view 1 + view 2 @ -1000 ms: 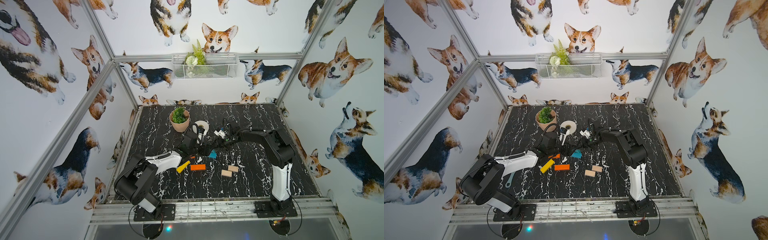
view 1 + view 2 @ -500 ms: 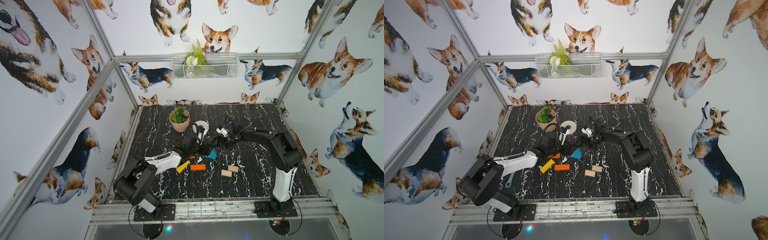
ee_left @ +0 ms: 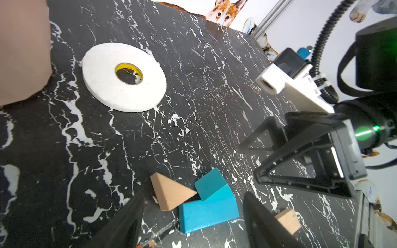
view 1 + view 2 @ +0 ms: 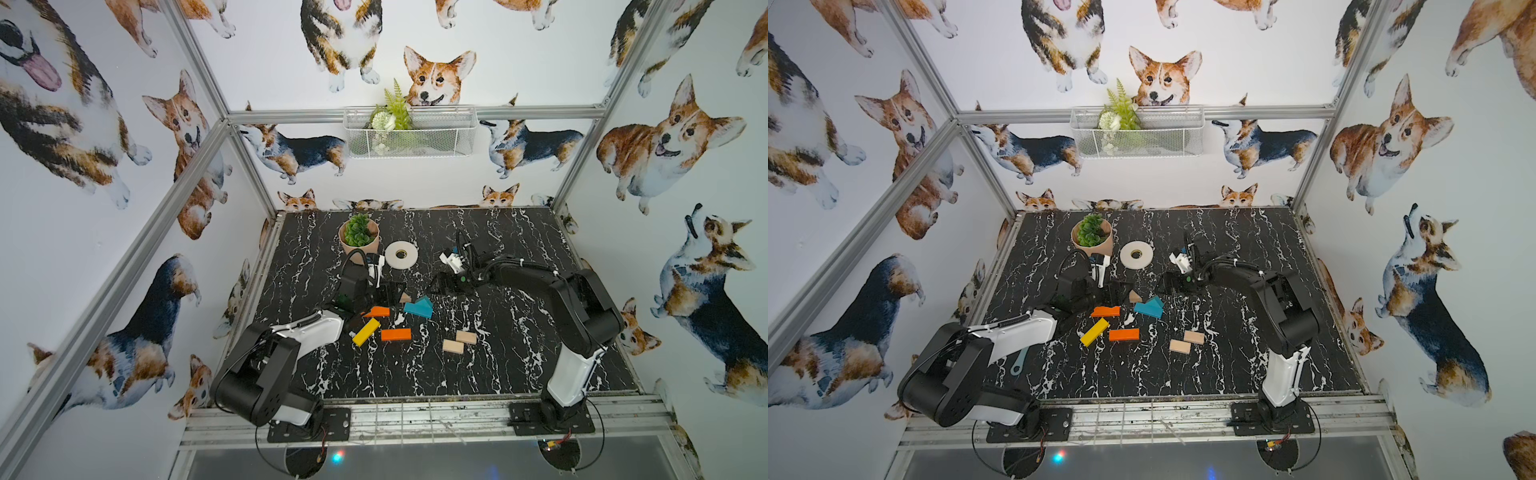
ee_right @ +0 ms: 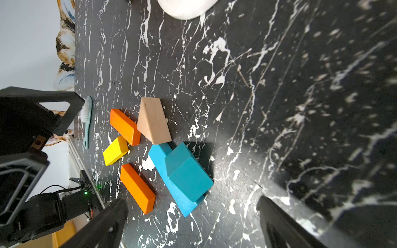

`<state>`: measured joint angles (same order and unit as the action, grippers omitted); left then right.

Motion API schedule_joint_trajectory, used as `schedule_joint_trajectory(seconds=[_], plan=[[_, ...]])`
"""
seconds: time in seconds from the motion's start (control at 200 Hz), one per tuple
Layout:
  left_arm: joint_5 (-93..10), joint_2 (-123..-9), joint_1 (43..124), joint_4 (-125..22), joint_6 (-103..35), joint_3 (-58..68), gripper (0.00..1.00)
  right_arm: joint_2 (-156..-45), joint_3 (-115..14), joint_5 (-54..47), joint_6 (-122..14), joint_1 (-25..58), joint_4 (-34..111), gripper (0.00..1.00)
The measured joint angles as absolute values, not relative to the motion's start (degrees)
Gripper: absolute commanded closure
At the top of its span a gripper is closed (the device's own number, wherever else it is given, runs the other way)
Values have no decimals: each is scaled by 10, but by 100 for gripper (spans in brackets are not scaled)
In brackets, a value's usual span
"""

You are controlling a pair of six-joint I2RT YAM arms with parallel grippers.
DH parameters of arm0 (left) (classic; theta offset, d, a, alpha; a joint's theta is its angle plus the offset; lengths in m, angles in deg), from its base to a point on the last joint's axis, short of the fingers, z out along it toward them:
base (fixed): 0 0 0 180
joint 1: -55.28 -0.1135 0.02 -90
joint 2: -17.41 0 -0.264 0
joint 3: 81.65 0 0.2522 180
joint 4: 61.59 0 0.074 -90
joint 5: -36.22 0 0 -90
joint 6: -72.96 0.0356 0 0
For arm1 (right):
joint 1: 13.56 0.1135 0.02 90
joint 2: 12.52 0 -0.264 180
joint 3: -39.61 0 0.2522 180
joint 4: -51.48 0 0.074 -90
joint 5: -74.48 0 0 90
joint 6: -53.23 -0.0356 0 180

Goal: Assemble a carrot with building blocks
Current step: Adjust the building block at the center of the board.

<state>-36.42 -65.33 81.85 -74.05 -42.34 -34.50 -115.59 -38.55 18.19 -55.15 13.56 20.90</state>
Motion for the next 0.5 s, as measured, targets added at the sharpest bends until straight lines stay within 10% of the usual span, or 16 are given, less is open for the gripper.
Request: schedule_joint_trajectory(seconds=[0.165, 0.28, 0.501], plan=[[-379, -635, 811, -741, -428, -354, 25, -1109, -362, 160, -549, 136, 221, 4], [-393, -632, 808, -735, -428, -354, 25, -1110, -361, 166, -549, 136, 226, 65], [-407, -628, 804, -729, -428, -354, 24, -1148, -386, 182, -556, 153, 225, 95]])
